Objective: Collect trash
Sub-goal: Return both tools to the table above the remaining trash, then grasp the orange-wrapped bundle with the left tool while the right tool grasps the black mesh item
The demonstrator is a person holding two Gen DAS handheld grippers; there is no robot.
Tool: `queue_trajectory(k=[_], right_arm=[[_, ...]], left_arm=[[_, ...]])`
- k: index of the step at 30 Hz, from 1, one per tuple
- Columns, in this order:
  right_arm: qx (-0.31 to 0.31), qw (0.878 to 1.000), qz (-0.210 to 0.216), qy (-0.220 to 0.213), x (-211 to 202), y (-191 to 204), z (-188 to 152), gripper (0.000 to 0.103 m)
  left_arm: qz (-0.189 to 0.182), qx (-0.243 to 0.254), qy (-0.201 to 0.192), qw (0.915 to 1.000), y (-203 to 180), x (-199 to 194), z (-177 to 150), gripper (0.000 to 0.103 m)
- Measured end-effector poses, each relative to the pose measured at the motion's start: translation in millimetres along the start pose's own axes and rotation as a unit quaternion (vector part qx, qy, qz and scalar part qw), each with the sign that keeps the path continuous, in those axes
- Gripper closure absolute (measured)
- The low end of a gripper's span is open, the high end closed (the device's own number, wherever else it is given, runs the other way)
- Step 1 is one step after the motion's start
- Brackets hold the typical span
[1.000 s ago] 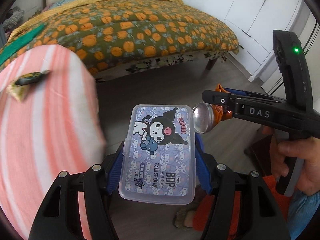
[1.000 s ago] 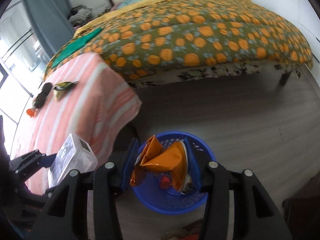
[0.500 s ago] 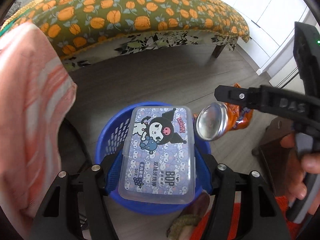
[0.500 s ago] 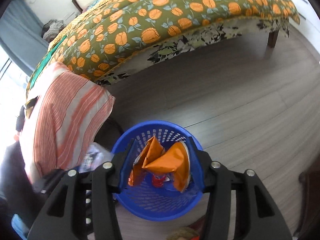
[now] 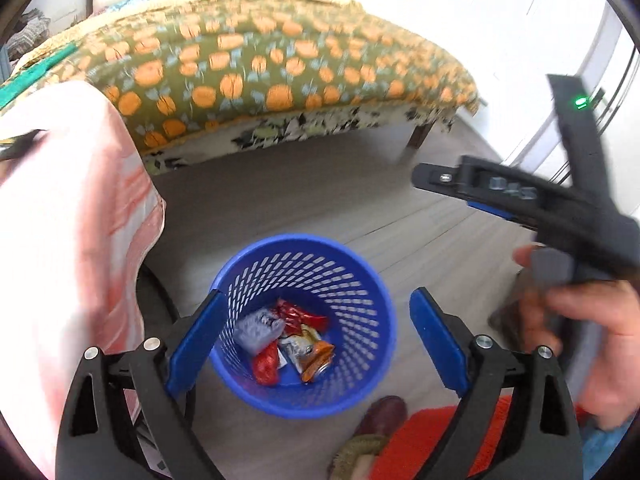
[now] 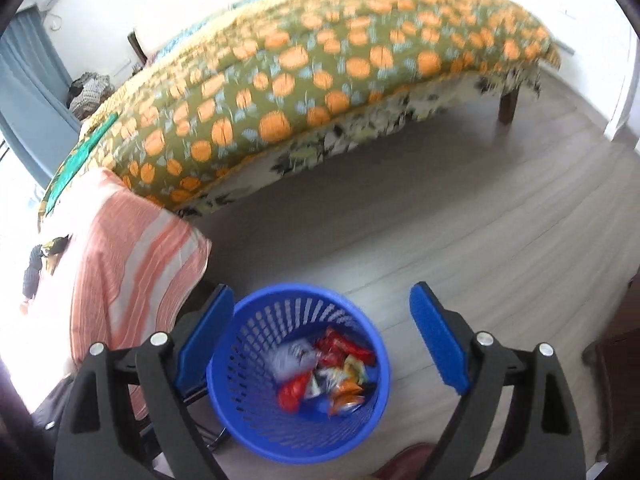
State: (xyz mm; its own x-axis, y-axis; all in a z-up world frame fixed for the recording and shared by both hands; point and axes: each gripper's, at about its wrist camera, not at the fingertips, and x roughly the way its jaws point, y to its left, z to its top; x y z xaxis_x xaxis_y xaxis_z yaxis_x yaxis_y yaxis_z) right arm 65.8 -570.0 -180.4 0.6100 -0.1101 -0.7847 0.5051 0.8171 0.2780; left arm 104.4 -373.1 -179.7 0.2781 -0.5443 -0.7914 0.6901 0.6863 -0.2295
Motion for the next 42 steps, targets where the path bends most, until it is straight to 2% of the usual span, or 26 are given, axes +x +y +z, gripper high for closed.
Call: queue_trajectory(k=[3,7,12,16,22,28,34,38,42], right_arm=[[-0.026,0.999,-0.006,-0.045,-21,16,-4,0.015],[-0.073,0.993,-0.013,-0.09,-40,44,-17,0.015],[-0.124,0.986,0.011,-0.107,-57,95,-52,0.015],[-0.174,0.979,0.033,-0.102,-65,145,-81,0.015],[-0.255,0.96,0.082,-0.081,-72,237,-115,0.015],[-0.319,0.938,0.117,-0.064,-65,325,-121,0.015],[-0.361,0.925,0.113,-0.028,-30,402,-121,0.015],[-0.37,0.922,0.115,-0.005,-10,425,-128,0.015],[-0.365,0.924,0.116,0.013,7,427,-133,0.015]], left_arm=[[-0.004,0.003,-0.021,0.9998,5,-39,-7,0.01],[0.012,0.002,-0.044,0.9989,26,-83,-22,0.009],[0.051,-0.031,-0.06,0.9964,77,-135,-43,0.009],[0.091,-0.058,-0.066,0.9919,125,-169,-59,0.008],[0.145,-0.085,-0.073,0.9832,195,-210,-81,0.008],[0.186,-0.119,-0.075,0.9724,264,-238,-90,0.008],[0.211,-0.151,-0.071,0.9631,318,-250,-89,0.008],[0.219,-0.159,-0.07,0.9603,346,-249,-76,0.008],[0.219,-0.172,-0.074,0.9576,369,-242,-56,0.008]])
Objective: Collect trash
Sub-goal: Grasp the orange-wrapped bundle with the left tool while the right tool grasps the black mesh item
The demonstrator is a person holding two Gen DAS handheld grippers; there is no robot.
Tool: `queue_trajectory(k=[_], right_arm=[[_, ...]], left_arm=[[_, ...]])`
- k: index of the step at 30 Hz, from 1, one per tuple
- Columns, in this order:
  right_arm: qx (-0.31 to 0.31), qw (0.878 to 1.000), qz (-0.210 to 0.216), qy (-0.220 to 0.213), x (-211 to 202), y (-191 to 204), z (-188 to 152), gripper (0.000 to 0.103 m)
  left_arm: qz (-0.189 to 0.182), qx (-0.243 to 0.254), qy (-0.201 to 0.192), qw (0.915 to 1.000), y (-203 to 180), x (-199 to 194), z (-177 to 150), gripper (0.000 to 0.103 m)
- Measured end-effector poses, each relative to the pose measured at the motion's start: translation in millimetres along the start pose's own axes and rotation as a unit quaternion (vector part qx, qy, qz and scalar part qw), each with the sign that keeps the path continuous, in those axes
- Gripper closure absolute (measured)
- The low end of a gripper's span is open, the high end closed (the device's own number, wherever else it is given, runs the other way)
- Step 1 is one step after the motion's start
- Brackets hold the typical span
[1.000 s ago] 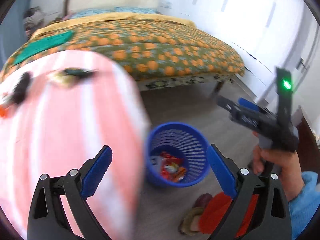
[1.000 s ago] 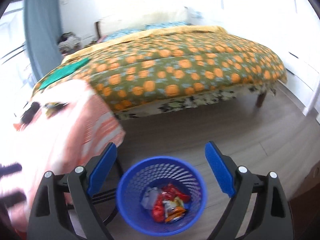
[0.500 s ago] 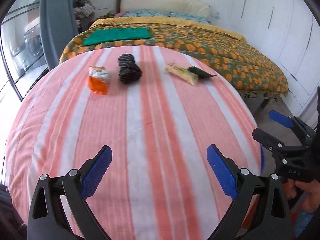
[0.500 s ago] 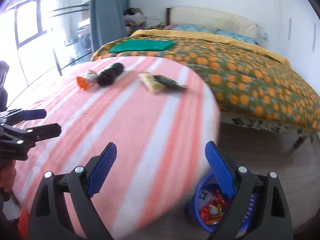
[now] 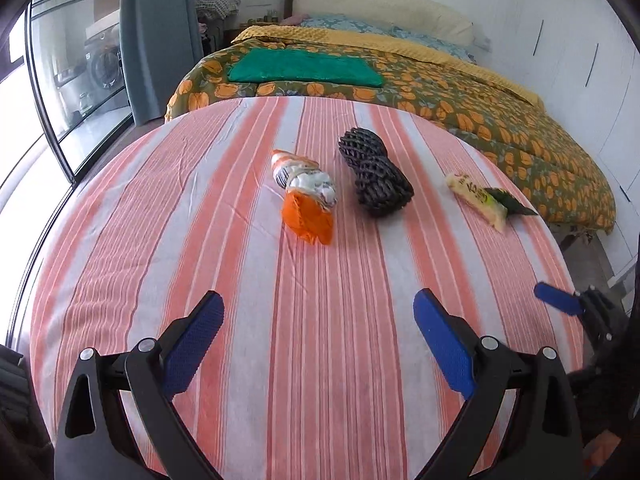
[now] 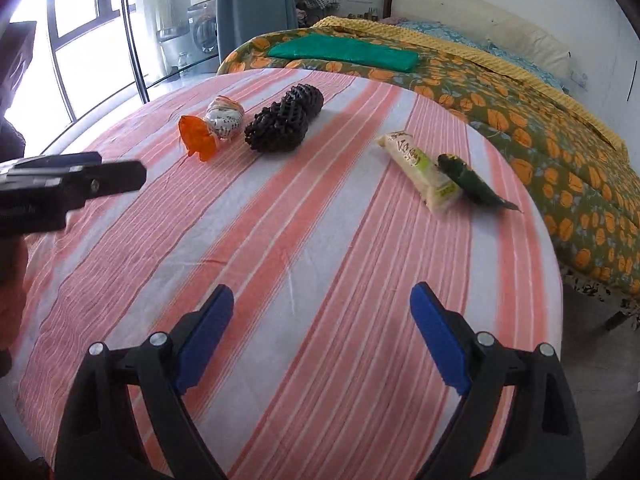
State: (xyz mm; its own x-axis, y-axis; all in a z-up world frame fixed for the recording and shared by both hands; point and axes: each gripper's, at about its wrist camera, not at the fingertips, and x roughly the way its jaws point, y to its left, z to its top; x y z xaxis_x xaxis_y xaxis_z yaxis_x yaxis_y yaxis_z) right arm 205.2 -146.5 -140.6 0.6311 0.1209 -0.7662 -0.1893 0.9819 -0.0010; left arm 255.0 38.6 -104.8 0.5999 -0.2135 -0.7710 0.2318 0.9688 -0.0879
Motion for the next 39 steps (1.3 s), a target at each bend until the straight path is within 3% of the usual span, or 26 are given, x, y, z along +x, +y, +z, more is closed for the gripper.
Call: queue_trajectory(k=[3,10,17,22,23,24,29,34,39], right_arm=[[0.01,1.0,0.009,0.02,11,-4,-8,0.015],[0.015,1.0,0.011,0.02,10,-6,-8,0.014],[0.014,1.0,0.009,0.019,10,-7,-9,0.014],[0.014,1.0,0.01,0.019,9,-7,-9,0.014],[0.014,1.0,0.01,0.019,9,-6,-9,0.014],[0.014,1.0,0.009,0.019,9,-6,-9,0.014],[0.014,1.0,0.01,0.019,9,-6,-9,0.014],[0.013,1.0,0.008,0.019,10,-6,-9,0.014],[0.014,1.0,0.008,0.02,10,-6,-8,0.014]], left_arm=[[-0.002,-0.003,-0.002,1.0,1,18,19,0.008],[0.015,0.009,0.008,0.9998,1,63,47,0.011],[0.022,-0.002,0.024,0.9995,8,90,54,0.026],[0.022,0.002,0.023,0.9995,7,98,56,0.051],[0.02,0.002,0.024,0.9995,7,97,56,0.06],[0.019,0.002,0.027,0.9995,7,95,56,0.061],[0.0,0.006,0.024,0.9997,16,55,35,0.061],[-0.013,0.026,0.03,0.9991,33,3,-12,0.061],[-0.032,0.023,0.024,0.9989,41,-22,-48,0.061]])
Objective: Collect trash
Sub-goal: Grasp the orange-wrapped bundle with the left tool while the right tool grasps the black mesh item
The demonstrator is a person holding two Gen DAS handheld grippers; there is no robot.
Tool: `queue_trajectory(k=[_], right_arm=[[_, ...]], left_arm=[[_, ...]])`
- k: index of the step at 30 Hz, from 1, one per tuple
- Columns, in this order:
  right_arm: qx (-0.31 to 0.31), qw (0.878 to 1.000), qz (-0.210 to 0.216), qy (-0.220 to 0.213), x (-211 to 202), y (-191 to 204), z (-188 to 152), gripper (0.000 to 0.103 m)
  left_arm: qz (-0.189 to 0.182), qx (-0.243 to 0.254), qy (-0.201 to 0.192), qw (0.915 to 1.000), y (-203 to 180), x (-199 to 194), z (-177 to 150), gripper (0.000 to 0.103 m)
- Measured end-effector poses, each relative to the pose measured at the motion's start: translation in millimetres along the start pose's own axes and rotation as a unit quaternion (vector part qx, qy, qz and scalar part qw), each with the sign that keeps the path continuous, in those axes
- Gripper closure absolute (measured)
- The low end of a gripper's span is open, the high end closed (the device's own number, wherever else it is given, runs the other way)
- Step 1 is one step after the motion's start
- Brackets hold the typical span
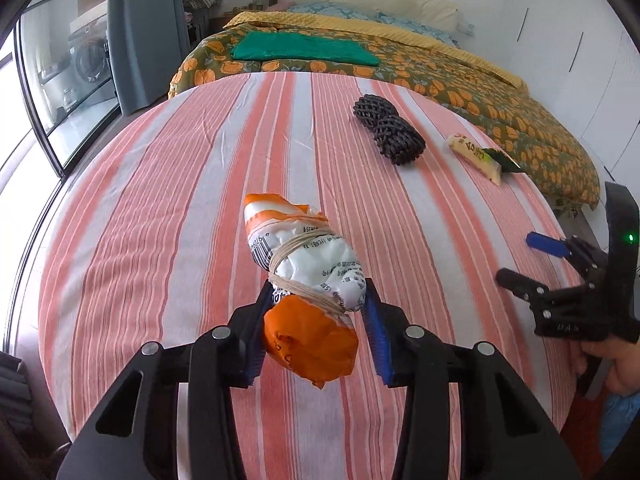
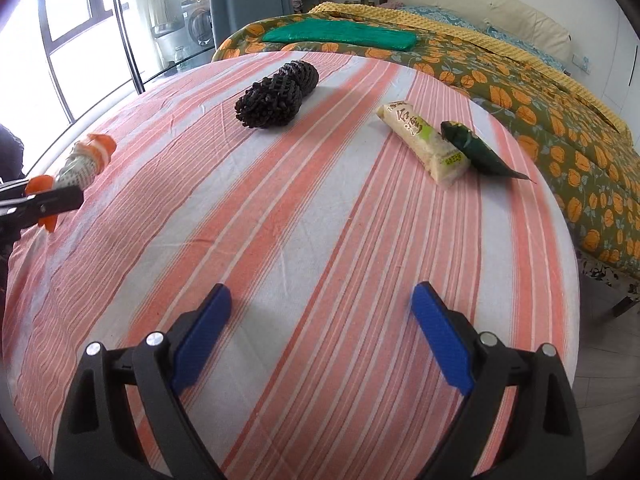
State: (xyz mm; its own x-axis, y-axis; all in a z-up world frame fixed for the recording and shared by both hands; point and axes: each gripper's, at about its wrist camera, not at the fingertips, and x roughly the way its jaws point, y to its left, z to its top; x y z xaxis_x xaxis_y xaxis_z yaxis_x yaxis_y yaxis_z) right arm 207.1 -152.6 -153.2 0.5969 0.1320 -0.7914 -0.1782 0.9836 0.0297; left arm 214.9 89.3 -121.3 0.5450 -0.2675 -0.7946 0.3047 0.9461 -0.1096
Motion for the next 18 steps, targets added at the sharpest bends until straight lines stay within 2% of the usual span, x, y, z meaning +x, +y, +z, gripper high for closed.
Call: queue_trajectory(k=[1,6,8,12,18], right_arm=[[0.0,1.0,0.001,0.002,0,0,1,0.014],[0.001,1.0,0.018,0.011,0,3,25,0.014],[0.002,1.0,0.027,0.005,0,7,45,0.014],[-0.003,1.0,0.031,0.001,12,15,90,0.014],[0.028,0.998,0.047,0.036,63,28,145,0.014]], left_arm=[[0.001,0.002,-0.003,1.0,0,0,-4,0.06],[0.0,-0.006,-0.005,1.0,0,12,-15,0.038],[0.004,-0.01,-0.005,0.9999,2,18,-17,0.034],[0.019,0.012,-0.005,0.9997,-6,22,-18,0.025],[0.045,0.033,0.006,0.9984,-14,27,-17,0.017]])
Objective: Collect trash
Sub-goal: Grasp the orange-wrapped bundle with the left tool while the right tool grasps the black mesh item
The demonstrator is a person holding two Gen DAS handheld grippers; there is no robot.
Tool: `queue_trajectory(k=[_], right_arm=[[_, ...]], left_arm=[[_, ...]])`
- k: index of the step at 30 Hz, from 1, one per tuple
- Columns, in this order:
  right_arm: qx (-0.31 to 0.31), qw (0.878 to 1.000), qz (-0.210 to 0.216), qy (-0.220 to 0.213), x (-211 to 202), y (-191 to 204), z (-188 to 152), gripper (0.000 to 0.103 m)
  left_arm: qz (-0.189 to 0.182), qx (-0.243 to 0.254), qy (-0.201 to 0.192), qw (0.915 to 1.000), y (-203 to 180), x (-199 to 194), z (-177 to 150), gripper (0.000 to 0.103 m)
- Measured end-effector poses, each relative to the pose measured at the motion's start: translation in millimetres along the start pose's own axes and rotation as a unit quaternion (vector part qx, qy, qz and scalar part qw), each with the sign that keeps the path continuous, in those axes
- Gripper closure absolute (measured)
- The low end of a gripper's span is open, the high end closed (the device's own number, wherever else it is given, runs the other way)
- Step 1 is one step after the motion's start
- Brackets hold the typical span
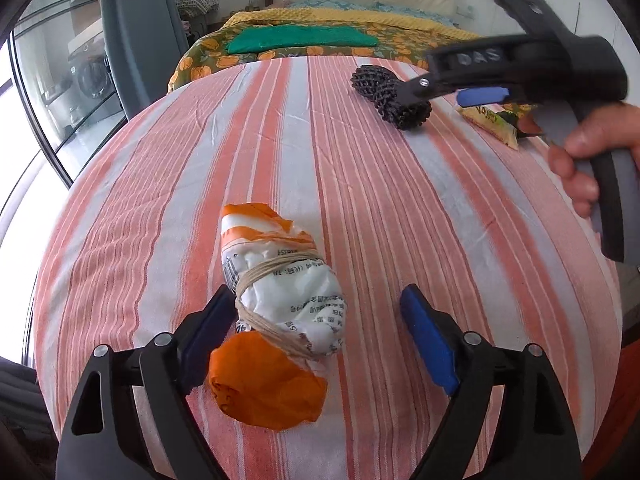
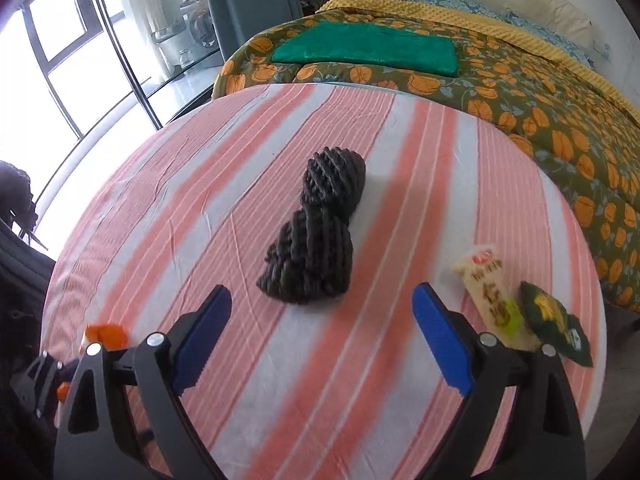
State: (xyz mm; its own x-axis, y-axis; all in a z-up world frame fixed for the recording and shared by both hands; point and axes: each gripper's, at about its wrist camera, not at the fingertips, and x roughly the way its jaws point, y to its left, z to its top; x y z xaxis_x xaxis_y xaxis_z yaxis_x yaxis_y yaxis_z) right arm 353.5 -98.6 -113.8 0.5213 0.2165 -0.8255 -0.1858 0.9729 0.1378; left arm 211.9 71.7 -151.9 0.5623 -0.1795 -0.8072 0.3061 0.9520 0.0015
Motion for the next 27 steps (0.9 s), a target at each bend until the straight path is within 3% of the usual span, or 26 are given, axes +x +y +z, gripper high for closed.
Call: queue_trajectory(k=[7,8,9,10,17,23,27], right_arm=[[0.013,0.999,-0.03,0.006,36,7,28,0.017],[0.017,0.999,-0.026,0.012,40,6,30,0.042],[0.014,0.999,-0.024,0.022,44,5,31,0.056],[0.01,0.999,-0.025,0.03,47,5,30,0.058],[-0.01,1.0,0.0,0.016,20,7,1,0.061],[-0.026,0.999,0.018,0.007,-24,7,-53,0.061],[-0.032,0.999,0.025,0.004,-50,9,-86,0.061]], left_arm=[[0.002,-0.007,0.002,1.0,2,1,0,0.015],[0.002,-0.007,0.002,1.0,2,1,0,0.014],[0.003,-0.007,0.002,1.0,1,2,0,0.014],[0.002,-0.007,0.003,1.0,1,2,0,0.014],[0.002,-0.006,0.004,1.0,0,3,1,0.011],[0.004,-0.008,0.008,0.9999,1,6,1,0.006],[-0.019,-0.007,0.008,0.9998,6,3,0,0.006]])
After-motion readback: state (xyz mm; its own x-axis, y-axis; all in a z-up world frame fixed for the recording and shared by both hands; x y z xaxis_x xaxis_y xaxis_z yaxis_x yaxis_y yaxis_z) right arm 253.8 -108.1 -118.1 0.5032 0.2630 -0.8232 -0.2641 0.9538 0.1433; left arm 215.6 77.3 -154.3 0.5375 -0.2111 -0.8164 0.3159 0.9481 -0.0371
